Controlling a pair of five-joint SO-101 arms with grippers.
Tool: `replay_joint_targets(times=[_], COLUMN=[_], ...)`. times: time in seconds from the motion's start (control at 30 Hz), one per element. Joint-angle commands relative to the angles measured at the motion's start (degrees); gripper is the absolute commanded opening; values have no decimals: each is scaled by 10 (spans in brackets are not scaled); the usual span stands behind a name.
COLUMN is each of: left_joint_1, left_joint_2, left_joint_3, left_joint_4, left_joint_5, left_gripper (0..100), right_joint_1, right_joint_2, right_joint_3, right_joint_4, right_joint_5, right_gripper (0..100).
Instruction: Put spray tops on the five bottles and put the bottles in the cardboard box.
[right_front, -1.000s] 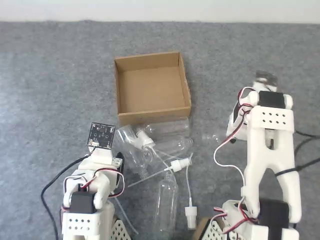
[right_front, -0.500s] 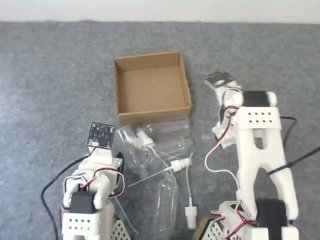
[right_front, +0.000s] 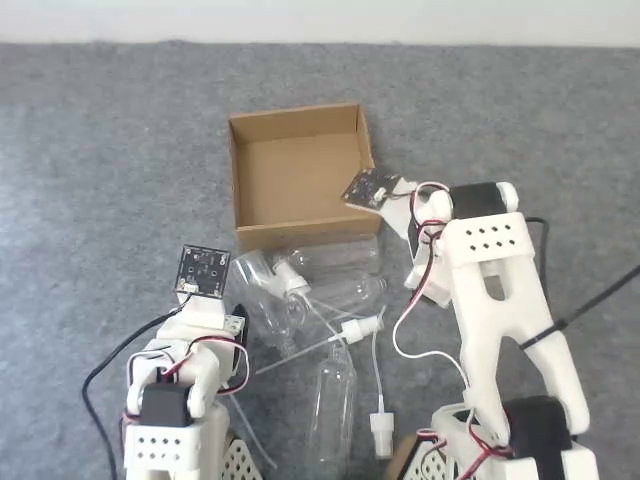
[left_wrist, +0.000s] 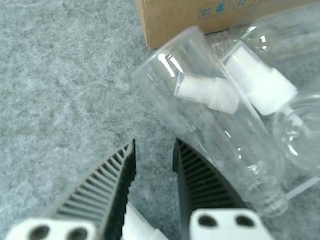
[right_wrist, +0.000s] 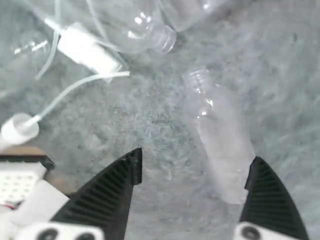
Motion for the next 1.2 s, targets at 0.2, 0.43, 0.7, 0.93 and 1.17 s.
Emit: replay_joint_targets(times=[0.2, 0.43, 0.7, 0.93, 1.17], left_joint_1=[-1, -1, -1, -1, -1], left_joint_2=[-11, -11, -11, -11, -11], left_joint_3=[-7, -7, -7, -7, -7], left_joint_4=[2, 2, 2, 2, 2], left_joint_5=[-3, -3, -3, -3, -3], left_gripper=[115, 115, 115, 115, 115], right_joint_1=[-2, -1, -1, 7, 42], right_joint_2=[-31, -27, 70, 103, 107], right_joint_3=[80, 93, 90, 90, 93], right_joint_4=[-73, -112, -160, -189, -218], right_joint_5=[129, 141, 141, 141, 141], right_gripper=[296, 298, 297, 297, 297])
